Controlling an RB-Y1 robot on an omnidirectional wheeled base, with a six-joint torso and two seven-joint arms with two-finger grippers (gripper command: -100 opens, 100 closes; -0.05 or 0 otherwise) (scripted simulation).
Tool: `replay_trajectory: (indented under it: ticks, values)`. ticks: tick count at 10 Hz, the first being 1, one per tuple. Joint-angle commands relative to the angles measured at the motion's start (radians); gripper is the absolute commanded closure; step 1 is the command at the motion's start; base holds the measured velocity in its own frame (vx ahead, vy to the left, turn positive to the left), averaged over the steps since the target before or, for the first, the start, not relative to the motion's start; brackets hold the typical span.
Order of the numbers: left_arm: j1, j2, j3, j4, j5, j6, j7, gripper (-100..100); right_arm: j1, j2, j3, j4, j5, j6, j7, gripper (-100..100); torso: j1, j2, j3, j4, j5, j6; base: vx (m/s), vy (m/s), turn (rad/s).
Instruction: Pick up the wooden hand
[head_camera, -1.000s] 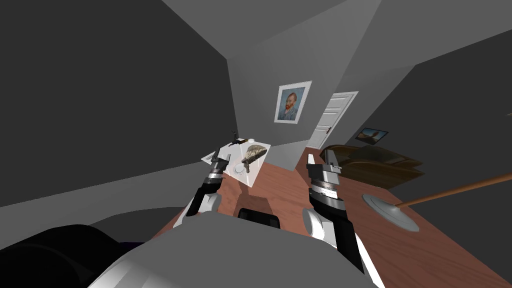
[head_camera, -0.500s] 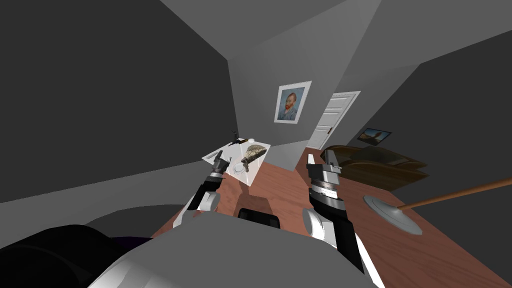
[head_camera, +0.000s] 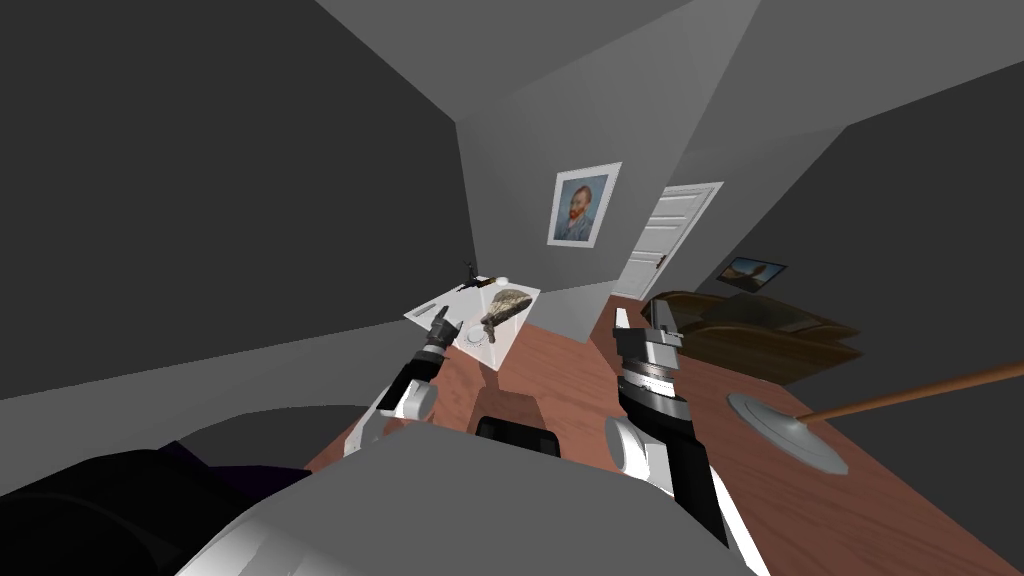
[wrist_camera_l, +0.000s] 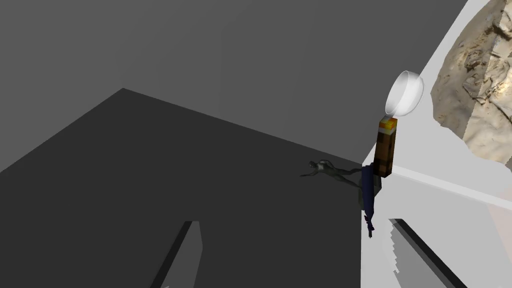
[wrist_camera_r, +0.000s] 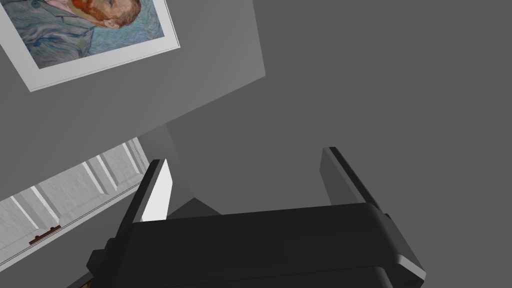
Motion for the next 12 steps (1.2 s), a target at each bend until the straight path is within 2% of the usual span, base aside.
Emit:
replay_trajectory:
  ticks: [1,4,6,9,11,12]
  values:
    - [-0.004,0.006,0.005,0.002,0.004,0.029,0.005,-100,0.0,0.0,0.0,0.0,0.0,0.0,0.0,0,0.0,0.0,0.0,0.0,0.0,0.0,0.002,-0.016,0.0]
    - [-0.029,0.04,0.031,0.046,0.03,0.123,0.041,-100,0.0,0.0,0.0,0.0,0.0,0.0,0.0,0,0.001,0.0,0.0,0.0,0.0,0.0,0.003,-0.042,0.015]
    - [-0.029,0.04,0.031,0.046,0.03,0.152,0.041,-100,0.0,0.0,0.0,0.0,0.0,0.0,0.0,0,0.0,0.0,0.0,0.0,0.0,0.0,0.006,-0.038,0.008]
    - [-0.057,0.073,0.057,0.09,0.057,0.251,0.076,-100,0.0,0.0,0.0,0.0,0.0,0.0,0.0,0,0.001,-0.001,0.0,0.0,0.0,0.0,0.012,-0.045,0.008]
    - [-0.057,0.073,0.057,0.09,0.057,0.281,0.076,-100,0.0,0.0,0.0,0.0,0.0,0.0,0.0,0,0.0,-0.001,-0.001,0.0,0.0,0.0,0.016,-0.038,0.004]
    - [-0.072,0.088,0.07,0.112,0.071,0.322,0.094,-100,0.0,0.0,0.0,0.0,0.0,0.0,0.0,0,0.001,-0.001,-0.001,0.0,0.0,0.0,0.014,-0.035,0.001]
